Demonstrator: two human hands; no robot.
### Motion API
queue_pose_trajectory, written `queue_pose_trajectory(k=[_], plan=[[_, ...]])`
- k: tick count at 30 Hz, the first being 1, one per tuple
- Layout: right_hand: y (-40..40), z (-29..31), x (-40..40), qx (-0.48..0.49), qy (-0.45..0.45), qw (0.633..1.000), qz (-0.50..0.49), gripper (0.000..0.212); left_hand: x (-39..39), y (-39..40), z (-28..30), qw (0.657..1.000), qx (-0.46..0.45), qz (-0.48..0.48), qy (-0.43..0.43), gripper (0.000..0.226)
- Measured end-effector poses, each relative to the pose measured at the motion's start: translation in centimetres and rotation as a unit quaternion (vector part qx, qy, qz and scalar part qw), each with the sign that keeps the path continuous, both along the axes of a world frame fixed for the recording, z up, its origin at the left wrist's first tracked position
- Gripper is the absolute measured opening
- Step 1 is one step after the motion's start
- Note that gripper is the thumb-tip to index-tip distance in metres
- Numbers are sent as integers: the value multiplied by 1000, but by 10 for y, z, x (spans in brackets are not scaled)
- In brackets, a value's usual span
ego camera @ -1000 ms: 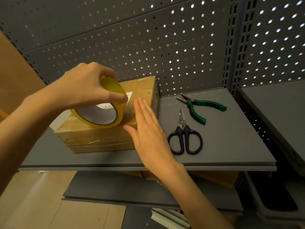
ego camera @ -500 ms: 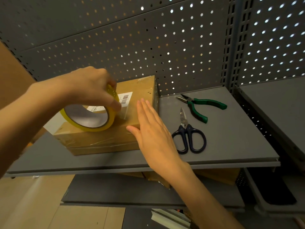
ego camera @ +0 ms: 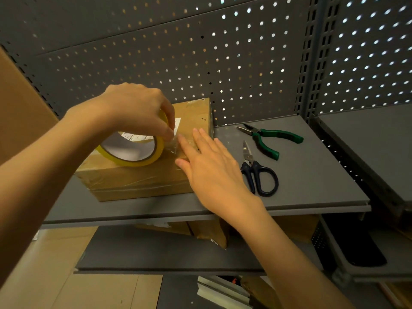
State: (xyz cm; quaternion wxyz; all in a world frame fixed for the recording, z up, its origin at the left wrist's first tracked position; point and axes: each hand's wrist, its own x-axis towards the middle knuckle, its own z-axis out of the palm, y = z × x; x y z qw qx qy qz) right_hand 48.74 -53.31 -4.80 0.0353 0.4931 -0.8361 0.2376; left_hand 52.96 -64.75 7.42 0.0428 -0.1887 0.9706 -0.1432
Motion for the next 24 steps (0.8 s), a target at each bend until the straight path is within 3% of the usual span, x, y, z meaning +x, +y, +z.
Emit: queue_pose_trajectory(k=[10, 13, 15, 16, 18, 20, 24], plan=[[0, -1, 4, 6, 3, 1000, -30, 60, -4, -6, 4, 999, -2, 11, -32, 13], [8, 3, 4, -57, -119, 991, 14, 67, -6, -7, 4, 999, -8, 14, -33, 16], [20, 7, 3, -172, -231, 958, 6, 69, -8, -9, 2, 999, -8, 10, -34, 21], [27, 6, 0, -217, -246, 944, -29, 65, -9, -11, 1, 999, -6, 8, -33, 25], [42, 2, -7, -208, -170, 951, -153, 49, -9, -13, 1, 1000, 0, 3, -27, 31], [52, -3, -9, -96, -75, 957, -262, 38, -8, -14, 0, 1000, 1, -3, -20, 35], [57, -13, 1, -6, -40, 943, -331, 39, -7, -15, -2, 1000, 3, -13, -11, 37]])
